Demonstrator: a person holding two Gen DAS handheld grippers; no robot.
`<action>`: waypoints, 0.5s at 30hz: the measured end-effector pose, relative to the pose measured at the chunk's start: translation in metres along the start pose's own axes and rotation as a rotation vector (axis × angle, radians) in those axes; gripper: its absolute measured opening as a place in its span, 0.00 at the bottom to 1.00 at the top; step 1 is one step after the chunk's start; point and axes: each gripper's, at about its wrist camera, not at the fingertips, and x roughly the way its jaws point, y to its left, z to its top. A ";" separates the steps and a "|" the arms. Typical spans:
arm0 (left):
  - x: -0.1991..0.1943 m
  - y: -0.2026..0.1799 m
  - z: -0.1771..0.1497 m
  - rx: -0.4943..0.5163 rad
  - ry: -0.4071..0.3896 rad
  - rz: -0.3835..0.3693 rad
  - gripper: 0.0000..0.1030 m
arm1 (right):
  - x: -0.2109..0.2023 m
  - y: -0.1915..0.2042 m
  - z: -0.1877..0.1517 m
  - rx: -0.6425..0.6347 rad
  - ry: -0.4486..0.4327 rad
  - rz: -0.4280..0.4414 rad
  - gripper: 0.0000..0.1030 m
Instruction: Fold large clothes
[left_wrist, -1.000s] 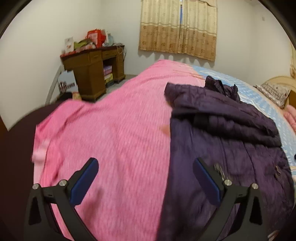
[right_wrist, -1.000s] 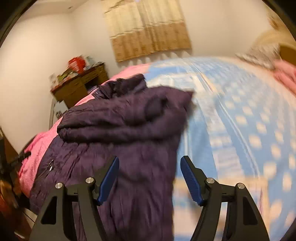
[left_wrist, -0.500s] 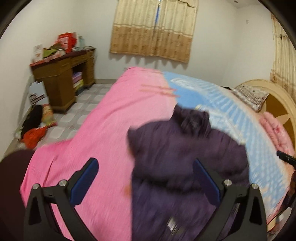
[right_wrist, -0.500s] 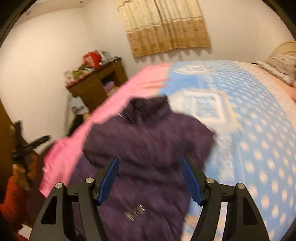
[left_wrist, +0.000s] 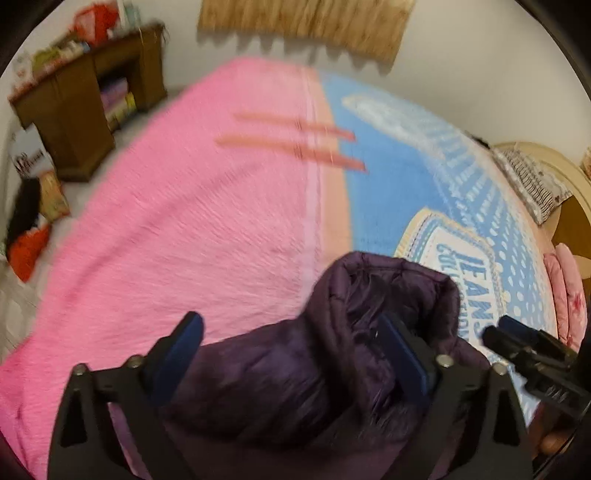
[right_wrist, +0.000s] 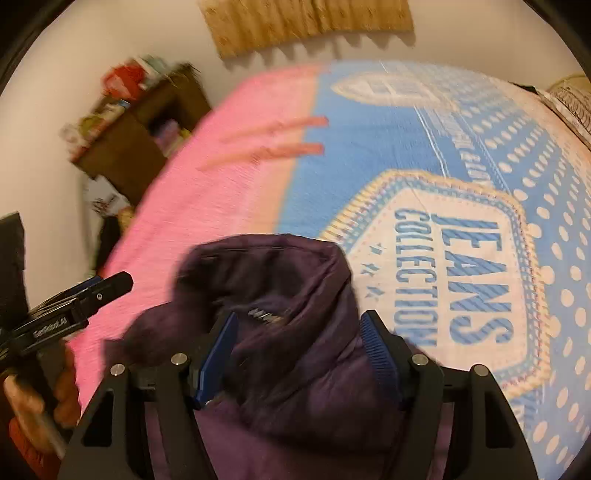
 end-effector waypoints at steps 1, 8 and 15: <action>0.018 -0.007 0.003 0.008 0.031 0.018 0.91 | 0.011 -0.003 0.004 0.003 0.004 -0.012 0.67; 0.060 -0.018 -0.006 0.033 0.112 0.046 0.35 | 0.051 -0.019 0.000 -0.017 0.050 -0.018 0.12; 0.000 0.010 -0.031 0.011 0.015 -0.062 0.11 | -0.001 -0.037 -0.034 -0.119 -0.039 -0.052 0.08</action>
